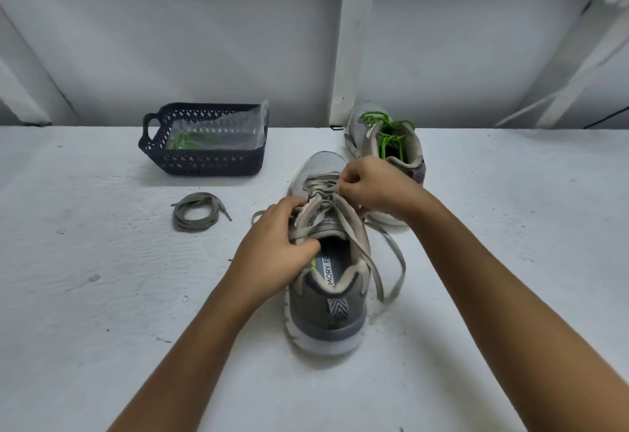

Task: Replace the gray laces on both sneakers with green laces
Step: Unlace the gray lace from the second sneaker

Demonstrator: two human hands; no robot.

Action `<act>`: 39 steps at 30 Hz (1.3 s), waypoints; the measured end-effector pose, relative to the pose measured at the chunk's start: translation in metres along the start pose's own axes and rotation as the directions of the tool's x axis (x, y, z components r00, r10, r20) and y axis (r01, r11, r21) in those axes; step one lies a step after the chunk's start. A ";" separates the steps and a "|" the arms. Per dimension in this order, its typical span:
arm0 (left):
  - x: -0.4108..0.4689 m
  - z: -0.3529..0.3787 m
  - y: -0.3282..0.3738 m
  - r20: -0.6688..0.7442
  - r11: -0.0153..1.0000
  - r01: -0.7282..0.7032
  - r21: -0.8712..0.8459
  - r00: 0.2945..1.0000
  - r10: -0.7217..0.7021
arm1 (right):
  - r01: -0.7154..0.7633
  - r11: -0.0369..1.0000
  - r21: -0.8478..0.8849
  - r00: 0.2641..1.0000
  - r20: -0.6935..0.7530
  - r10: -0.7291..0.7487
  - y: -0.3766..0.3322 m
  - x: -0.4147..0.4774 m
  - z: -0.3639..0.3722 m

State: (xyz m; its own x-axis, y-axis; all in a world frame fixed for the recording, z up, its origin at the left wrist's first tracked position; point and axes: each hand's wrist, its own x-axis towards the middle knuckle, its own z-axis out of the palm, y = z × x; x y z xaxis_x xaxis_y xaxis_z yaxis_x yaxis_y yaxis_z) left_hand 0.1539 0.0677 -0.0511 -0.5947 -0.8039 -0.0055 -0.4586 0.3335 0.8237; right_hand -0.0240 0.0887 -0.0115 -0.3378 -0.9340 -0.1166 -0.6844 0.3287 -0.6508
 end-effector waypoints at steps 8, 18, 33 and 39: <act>-0.003 0.012 -0.005 -0.120 0.966 0.015 -0.260 0.992 -0.048 | -0.046 0.999 0.010 0.980 -0.196 0.047 0.004 0.009 0.010; 0.000 0.017 -0.018 -0.147 0.950 0.006 -0.313 0.988 -0.055 | -0.037 0.977 0.212 0.990 -0.129 0.066 0.017 0.000 0.010; 0.004 0.018 -0.025 -0.144 0.944 -0.053 -0.327 0.990 0.006 | -0.019 0.934 0.357 0.954 -0.273 0.124 0.013 -0.013 0.014; 0.006 0.020 -0.026 -0.141 0.953 -0.060 -0.298 0.990 0.019 | -0.062 0.923 0.381 0.963 -0.221 0.156 0.021 -0.014 0.019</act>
State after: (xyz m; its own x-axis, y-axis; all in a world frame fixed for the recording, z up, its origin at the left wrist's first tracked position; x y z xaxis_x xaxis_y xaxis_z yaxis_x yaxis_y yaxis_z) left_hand 0.1495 0.0635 -0.0840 -0.5041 -0.8590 0.0896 -0.2040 0.2193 0.9541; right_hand -0.0210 0.1063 -0.0378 -0.5747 -0.8169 -0.0480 -0.3642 0.3078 -0.8790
